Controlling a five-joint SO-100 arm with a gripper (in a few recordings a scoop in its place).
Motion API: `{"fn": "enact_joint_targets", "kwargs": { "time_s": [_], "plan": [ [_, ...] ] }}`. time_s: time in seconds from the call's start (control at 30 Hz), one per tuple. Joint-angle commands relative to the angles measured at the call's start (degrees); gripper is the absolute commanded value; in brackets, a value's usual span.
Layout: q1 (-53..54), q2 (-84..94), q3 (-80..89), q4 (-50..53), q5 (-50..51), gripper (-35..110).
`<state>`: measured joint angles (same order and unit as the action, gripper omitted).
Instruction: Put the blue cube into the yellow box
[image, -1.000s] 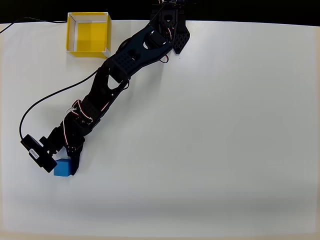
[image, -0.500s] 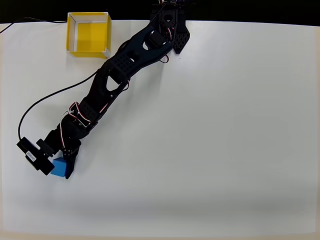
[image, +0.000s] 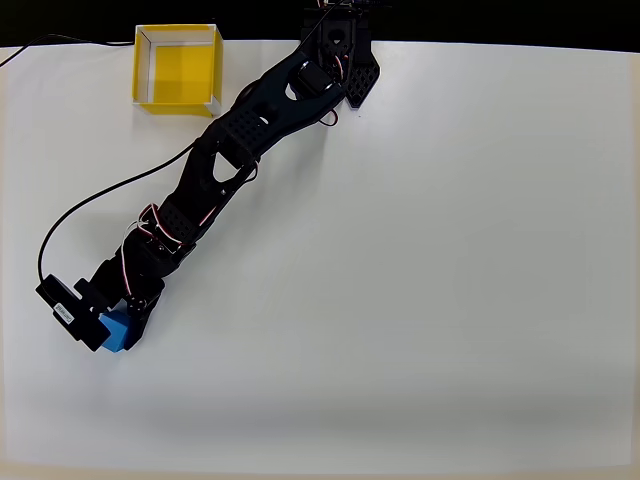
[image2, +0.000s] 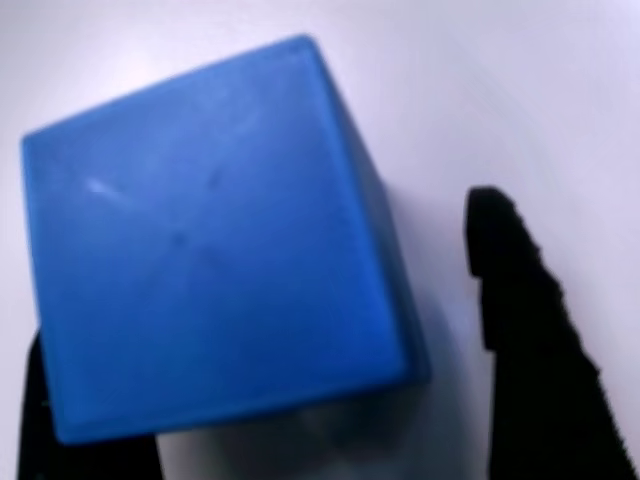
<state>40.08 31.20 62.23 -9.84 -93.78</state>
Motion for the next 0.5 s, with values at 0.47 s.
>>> {"fn": "enact_joint_targets", "kwargs": {
  "time_s": [0.47],
  "plan": [
    [0.88, 4.83, -10.28, 7.82, -3.60, 23]
  ]
}}
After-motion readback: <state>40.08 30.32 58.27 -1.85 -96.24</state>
